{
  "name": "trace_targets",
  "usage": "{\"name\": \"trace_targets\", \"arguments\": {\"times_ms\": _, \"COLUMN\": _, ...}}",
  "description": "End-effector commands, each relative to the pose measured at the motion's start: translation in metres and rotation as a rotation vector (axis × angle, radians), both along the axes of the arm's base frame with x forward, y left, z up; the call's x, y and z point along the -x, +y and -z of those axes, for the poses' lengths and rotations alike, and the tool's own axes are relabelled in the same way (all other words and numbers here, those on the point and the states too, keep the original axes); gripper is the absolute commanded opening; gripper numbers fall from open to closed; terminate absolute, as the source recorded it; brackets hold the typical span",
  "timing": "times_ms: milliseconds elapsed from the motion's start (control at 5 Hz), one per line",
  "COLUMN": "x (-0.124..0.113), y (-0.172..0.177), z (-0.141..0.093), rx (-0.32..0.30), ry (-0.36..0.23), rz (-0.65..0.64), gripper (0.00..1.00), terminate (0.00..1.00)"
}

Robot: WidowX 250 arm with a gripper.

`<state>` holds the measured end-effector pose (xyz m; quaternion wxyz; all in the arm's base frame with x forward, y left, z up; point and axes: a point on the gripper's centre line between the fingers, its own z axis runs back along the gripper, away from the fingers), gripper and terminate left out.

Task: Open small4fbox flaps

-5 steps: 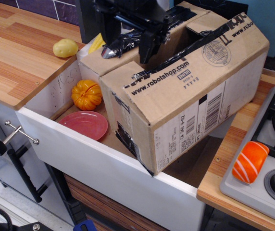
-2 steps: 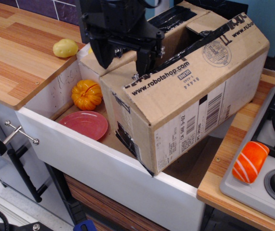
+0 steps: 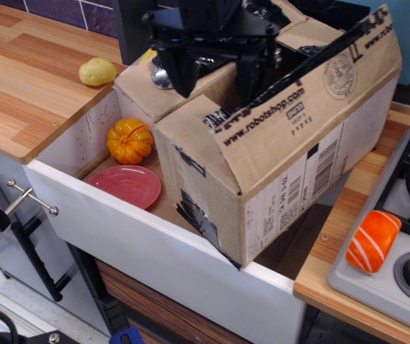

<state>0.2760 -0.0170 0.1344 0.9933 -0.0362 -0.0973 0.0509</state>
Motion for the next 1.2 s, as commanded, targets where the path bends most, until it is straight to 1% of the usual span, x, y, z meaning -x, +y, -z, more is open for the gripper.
{"name": "trace_targets", "arguments": {"times_ms": 0, "x": -0.008, "y": -0.035, "z": -0.026, "rx": 0.006, "ry": -0.079, "rz": 0.002, "gripper": 1.0, "terminate": 0.0}}
{"name": "trace_targets", "arguments": {"times_ms": 200, "x": -0.009, "y": -0.055, "z": -0.024, "rx": -0.006, "ry": -0.09, "rz": -0.029, "gripper": 1.0, "terminate": 0.0}}
{"name": "trace_targets", "arguments": {"times_ms": 400, "x": -0.008, "y": -0.076, "z": -0.019, "rx": -0.042, "ry": -0.104, "rz": -0.06, "gripper": 1.0, "terminate": 0.0}}
{"name": "trace_targets", "arguments": {"times_ms": 600, "x": -0.005, "y": -0.082, "z": -0.009, "rx": -0.052, "ry": -0.119, "rz": -0.061, "gripper": 1.0, "terminate": 0.0}}
{"name": "trace_targets", "arguments": {"times_ms": 1000, "x": 0.002, "y": -0.092, "z": 0.017, "rx": -0.126, "ry": -0.146, "rz": -0.039, "gripper": 1.0, "terminate": 0.0}}
